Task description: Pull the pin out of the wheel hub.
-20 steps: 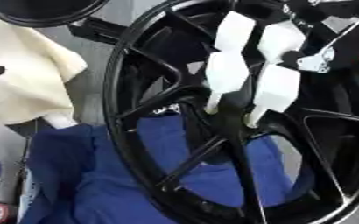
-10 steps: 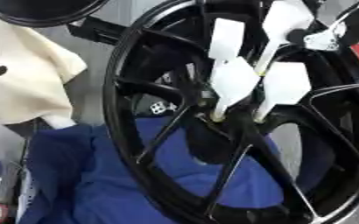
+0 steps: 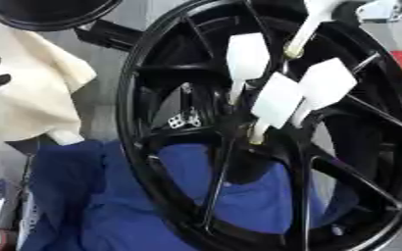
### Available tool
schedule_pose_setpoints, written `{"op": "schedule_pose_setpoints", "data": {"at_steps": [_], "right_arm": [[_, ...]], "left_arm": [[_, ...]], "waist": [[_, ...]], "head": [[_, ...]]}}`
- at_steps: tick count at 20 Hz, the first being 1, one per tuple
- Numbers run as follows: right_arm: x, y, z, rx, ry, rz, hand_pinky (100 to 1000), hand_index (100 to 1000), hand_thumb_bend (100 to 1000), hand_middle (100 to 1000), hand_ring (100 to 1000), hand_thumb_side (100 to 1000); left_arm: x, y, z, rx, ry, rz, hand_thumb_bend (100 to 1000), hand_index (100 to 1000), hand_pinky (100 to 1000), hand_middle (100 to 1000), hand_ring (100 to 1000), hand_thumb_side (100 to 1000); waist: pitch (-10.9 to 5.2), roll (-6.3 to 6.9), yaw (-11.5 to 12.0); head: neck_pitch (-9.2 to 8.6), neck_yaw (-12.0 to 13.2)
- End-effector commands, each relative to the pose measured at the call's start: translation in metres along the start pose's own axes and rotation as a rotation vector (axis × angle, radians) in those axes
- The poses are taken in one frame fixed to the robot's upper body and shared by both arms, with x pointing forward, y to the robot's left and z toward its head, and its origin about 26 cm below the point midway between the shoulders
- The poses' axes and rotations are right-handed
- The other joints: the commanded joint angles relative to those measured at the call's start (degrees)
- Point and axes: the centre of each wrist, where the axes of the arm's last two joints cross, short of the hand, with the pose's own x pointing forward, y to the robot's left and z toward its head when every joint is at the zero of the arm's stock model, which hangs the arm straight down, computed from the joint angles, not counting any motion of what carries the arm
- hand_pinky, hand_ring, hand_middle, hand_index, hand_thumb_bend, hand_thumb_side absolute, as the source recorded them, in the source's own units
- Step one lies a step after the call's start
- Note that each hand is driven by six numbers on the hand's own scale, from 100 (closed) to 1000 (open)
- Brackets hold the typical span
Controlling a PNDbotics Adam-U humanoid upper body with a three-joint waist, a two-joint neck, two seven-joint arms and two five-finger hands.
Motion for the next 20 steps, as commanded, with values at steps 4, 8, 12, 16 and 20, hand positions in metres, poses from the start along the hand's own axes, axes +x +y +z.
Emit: {"op": "schedule_pose_setpoints", "data": {"at_steps": [4,8,12,16,20], "right_arm": [[-0.043,-0.03,0.057,-0.318,0.246,0.038,592,345,120,176,490,100],[-0.083,-0.028,0.091,-0.494,0.457,0.028,598,360,100,181,493,100],[-0.109,-0.021,0.111,-0.593,0.6,0.037,599,362,100,182,493,100],[-0.151,-0.002,0.144,-0.695,0.918,0.041,612,443,100,222,507,100],[-0.162,0.005,0.151,-0.706,1.016,0.071,641,544,100,355,553,100]], "left_arm": [[0.007,0.005,-0.004,0.012,-0.037,-0.011,100,793,772,747,834,774],[0.007,0.006,-0.004,0.019,-0.035,-0.015,100,793,773,746,834,773],[0.007,0.006,-0.003,0.022,-0.034,-0.016,100,793,773,746,834,773],[0.006,0.007,-0.003,0.029,-0.032,-0.016,100,794,774,746,835,771],[0.006,0.007,-0.003,0.03,-0.032,-0.016,100,794,774,746,834,769]], "waist": [[-2.09,0.39,-0.6],[-2.17,0.44,-1.0],[-2.3,0.51,-1.0],[-2.7,0.71,-1.1],[-2.82,0.78,-1.1]], "head": [[-0.32,0.5],[-0.23,0.7],[-0.2,1.0],[-0.2,1.0],[-0.11,1.1]]}}
